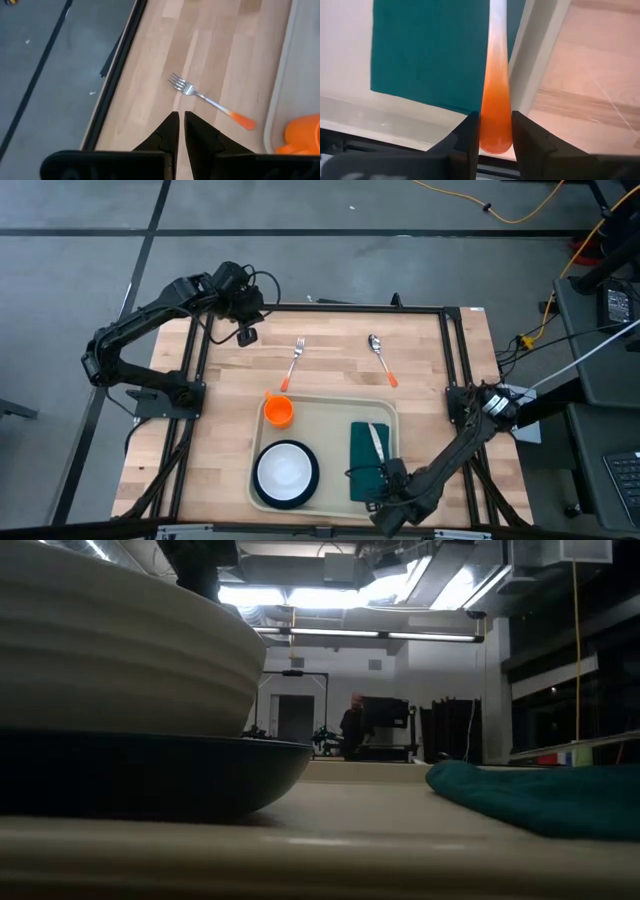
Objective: Set up tray
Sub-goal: Put the knife on the napkin
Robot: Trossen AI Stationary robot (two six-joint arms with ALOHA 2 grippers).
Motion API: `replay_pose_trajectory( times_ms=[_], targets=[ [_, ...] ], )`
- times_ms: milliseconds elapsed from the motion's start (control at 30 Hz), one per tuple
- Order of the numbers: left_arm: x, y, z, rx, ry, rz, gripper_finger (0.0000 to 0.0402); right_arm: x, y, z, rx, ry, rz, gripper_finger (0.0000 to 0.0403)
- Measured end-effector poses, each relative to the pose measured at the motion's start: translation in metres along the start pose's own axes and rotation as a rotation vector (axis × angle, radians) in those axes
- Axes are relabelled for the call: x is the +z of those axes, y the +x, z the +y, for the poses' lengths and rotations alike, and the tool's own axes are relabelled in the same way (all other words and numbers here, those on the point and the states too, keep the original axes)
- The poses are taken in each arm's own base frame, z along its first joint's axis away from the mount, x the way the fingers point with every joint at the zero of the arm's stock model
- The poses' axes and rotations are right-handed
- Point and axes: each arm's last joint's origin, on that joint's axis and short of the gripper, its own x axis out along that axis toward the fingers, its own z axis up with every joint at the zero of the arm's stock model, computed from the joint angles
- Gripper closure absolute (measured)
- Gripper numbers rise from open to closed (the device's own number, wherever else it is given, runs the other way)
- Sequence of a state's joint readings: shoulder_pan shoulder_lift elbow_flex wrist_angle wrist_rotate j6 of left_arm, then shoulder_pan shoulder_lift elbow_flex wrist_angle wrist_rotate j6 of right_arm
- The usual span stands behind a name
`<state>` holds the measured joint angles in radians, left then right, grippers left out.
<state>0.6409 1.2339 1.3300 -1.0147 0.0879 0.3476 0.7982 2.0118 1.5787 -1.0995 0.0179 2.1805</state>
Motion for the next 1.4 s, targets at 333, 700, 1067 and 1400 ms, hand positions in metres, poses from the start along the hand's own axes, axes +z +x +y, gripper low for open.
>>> replay_pose_trajectory(
  times_ms=[333, 700, 1067, 1400],
  targets=[
    [0.004, 0.001, -0.013, -0.033, 0.022, -0.001, 0.0380, -0.006, 0.004, 0.006, 0.041, -0.002, 0.021, 0.0307],
    [0.033, 0.011, -0.050, -0.422, 0.143, -0.244, 0.0380, 0.011, -0.050, 0.027, 0.175, -0.026, -0.162, 0.0308],
    [0.073, 0.089, -0.101, -0.851, 0.080, -0.274, 0.0368, 0.061, -0.075, 0.029, 0.036, -0.084, -0.449, 0.0308],
    [0.072, 0.145, -0.137, -0.973, 0.067, -0.146, 0.0295, 0.089, -0.088, 0.035, 0.097, -0.087, -0.630, 0.0308]
  ],
)
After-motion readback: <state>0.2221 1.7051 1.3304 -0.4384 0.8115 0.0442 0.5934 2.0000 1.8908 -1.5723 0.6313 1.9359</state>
